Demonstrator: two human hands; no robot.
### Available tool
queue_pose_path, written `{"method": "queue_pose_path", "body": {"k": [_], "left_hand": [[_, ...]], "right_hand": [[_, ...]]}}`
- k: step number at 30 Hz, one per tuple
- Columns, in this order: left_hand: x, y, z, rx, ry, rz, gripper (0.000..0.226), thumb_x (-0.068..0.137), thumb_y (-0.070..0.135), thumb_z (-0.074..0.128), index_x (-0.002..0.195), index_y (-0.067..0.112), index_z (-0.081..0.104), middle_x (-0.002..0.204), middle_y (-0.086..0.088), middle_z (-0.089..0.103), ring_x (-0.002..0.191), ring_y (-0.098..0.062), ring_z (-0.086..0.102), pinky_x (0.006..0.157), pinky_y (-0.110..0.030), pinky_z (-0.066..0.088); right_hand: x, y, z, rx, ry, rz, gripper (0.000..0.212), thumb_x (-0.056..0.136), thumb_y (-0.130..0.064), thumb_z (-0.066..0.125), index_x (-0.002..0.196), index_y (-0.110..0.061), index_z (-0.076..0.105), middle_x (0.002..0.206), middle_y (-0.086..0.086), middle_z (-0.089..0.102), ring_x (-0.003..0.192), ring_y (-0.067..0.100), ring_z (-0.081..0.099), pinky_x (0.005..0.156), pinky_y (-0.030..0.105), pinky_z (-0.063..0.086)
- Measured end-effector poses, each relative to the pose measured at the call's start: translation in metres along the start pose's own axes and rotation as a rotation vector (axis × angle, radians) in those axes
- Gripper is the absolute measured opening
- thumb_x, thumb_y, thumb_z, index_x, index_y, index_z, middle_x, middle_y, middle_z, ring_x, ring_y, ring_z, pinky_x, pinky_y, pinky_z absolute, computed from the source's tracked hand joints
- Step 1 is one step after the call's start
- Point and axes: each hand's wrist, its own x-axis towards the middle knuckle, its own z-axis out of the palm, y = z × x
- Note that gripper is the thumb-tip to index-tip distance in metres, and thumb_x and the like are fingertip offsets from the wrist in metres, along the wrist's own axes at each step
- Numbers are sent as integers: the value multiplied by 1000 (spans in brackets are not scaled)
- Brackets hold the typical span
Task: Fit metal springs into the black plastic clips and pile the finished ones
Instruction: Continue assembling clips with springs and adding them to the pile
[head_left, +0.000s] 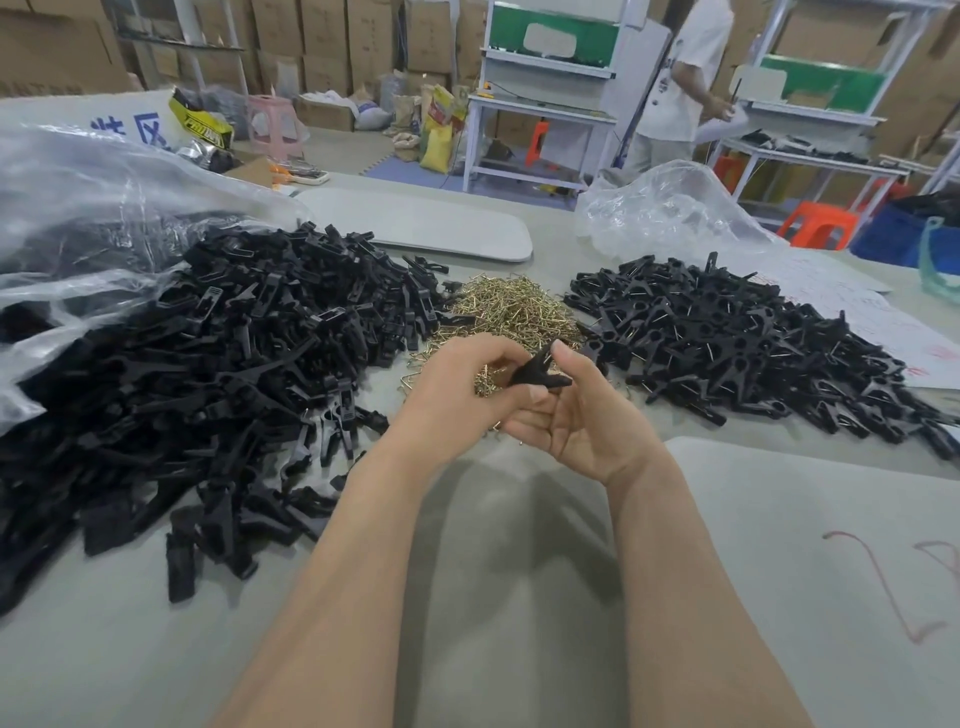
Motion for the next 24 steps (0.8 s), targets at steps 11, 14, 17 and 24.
{"method": "queue_pose_path", "body": {"k": [11, 14, 17, 24], "left_hand": [[0, -1, 1, -46, -25, 2, 25, 79, 20, 74, 103, 25, 69, 97, 14, 64, 92, -1, 57, 83, -10, 40], [1, -4, 0, -60, -42, -69, 23, 81, 21, 73, 103, 25, 68, 97, 13, 67, 94, -2, 59, 86, -13, 42], [1, -9, 0, 23, -61, -155, 13, 83, 23, 71, 95, 23, 66, 91, 9, 68, 89, -8, 61, 82, -23, 45], [2, -16, 6, 222, -98, -224, 49, 87, 24, 66, 133, 25, 50, 126, 0, 51, 115, -16, 50, 102, -37, 40]], "right_hand": [[7, 6, 5, -43, 57, -11, 36, 79, -38, 56, 89, -4, 66, 58, 0, 66, 54, 9, 67, 53, 20, 56], [7, 7, 6, -51, 59, 25, 53, 71, -51, 57, 96, -5, 65, 64, 2, 70, 59, 12, 69, 54, 21, 57], [5, 1, 4, -228, 186, 49, 68, 65, -66, 57, 98, -6, 64, 73, 8, 73, 60, 15, 69, 53, 23, 56], [14, -4, 4, -630, 537, -380, 26, 88, -9, 65, 114, -11, 63, 82, -1, 70, 57, 4, 61, 61, 24, 54]]}}
